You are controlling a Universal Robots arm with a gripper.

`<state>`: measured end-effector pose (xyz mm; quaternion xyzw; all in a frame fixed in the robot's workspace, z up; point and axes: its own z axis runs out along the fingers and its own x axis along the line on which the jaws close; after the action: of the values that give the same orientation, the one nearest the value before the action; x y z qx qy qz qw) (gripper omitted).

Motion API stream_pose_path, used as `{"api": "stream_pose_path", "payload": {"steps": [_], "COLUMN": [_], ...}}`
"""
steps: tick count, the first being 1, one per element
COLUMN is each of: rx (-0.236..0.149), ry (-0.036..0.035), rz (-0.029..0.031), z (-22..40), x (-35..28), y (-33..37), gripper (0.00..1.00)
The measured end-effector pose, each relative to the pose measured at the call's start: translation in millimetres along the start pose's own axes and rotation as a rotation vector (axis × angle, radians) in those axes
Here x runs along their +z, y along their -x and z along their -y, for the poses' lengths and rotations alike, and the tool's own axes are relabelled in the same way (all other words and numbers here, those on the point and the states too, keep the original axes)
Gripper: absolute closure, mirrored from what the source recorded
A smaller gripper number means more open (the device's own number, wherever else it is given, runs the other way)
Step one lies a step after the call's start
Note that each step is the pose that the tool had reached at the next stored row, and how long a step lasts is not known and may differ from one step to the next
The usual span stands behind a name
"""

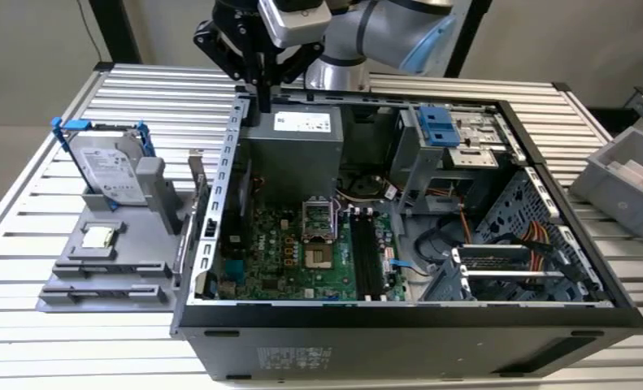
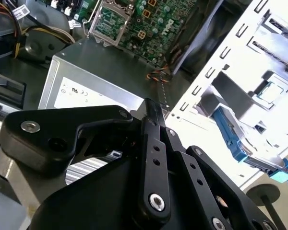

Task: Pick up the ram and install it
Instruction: 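Reach for the ram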

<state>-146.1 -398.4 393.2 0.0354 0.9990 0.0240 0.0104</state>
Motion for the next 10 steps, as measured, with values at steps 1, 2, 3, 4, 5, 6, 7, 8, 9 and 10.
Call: {"api": "stream_pose_path", "payload": {"steps": [1, 2, 3, 4, 5, 6, 7, 8, 9, 10], "rx": [0.000, 0.000, 0.000, 0.000, 0.000, 0.000, 0.000, 0.000, 0.000, 0.000], "ry": [0.0000, 0.0000, 0.0000, 0.0000, 0.0000, 0.0000, 0.0000, 0.0000, 0.0001, 0.0000], "rz": [0.0000, 0.0000, 0.0000, -0.0001, 0.0000, 0.0000, 0.0000, 0.0000, 0.0000, 0.0000], "z": [0.0, 0.0, 0.0, 0.0, 0.0, 0.0, 0.0, -0.1, -0.1, -0.1], "x": [0.0, 0.0, 0.0, -0.1, -0.1, -0.1, -0.1, -0.1, -0.1, -0.1], "y": [-0.8, -1.5, -2.1, -2.8, -3.4, -4.1, -4.5, -5.1, -5.6, -6.0], "gripper": [1.00, 1.00, 1.00, 1.00, 1.00, 1.00, 1.00, 1.00, 1.00, 1.00]}}
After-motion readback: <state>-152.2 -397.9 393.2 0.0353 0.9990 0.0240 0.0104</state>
